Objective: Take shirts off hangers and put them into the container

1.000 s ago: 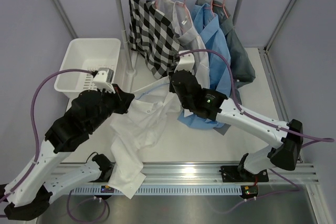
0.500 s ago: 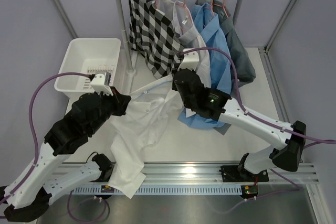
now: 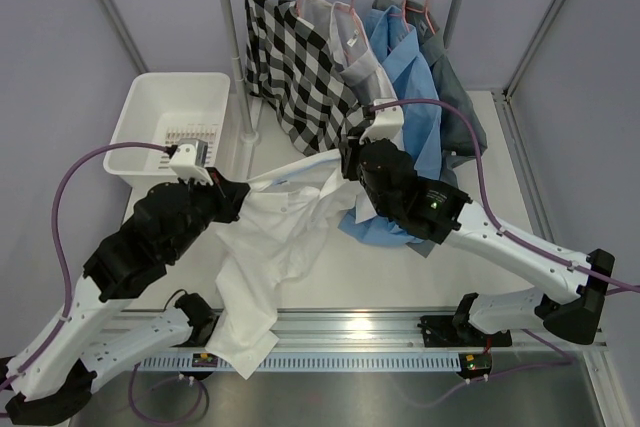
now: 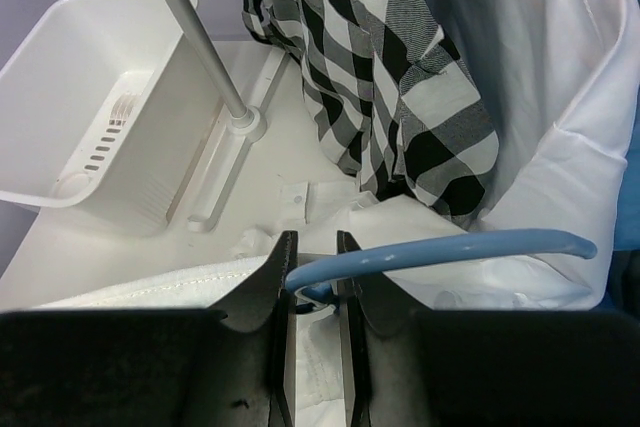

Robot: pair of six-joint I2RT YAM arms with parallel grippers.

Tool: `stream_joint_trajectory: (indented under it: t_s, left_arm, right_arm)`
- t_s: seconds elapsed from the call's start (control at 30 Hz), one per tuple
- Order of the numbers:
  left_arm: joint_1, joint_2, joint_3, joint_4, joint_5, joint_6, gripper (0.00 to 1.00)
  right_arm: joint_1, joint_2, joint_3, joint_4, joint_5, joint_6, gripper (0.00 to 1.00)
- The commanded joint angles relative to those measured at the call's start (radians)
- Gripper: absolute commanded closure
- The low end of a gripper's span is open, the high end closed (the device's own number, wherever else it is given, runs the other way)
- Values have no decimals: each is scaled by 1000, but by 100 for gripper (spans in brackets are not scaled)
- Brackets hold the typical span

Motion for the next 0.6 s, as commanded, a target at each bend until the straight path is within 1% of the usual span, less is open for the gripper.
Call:
stream_joint_trajectory:
  t_s: [0.0, 0.07, 0.27, 0.43, 0.57]
  left_arm:
    - [15, -62, -16, -88, -145, 45, 100]
    - [15, -86, -30, -99, -194, 47, 100]
    - [15, -160, -76, -139, -239, 41, 100]
    - [15, -123, -94, -139, -254, 28, 100]
    - [15, -115, -99, -139, -288, 33, 100]
  right_arm:
    - [-38, -45, 56, -87, 268, -6, 100]
    - [-41, -71, 36, -70, 248, -2, 100]
    - [-53, -116, 39, -76, 269, -13, 100]
    - [-53, -154, 33, -49, 210, -5, 100]
    - [-56, -165, 72, -85, 251, -20, 100]
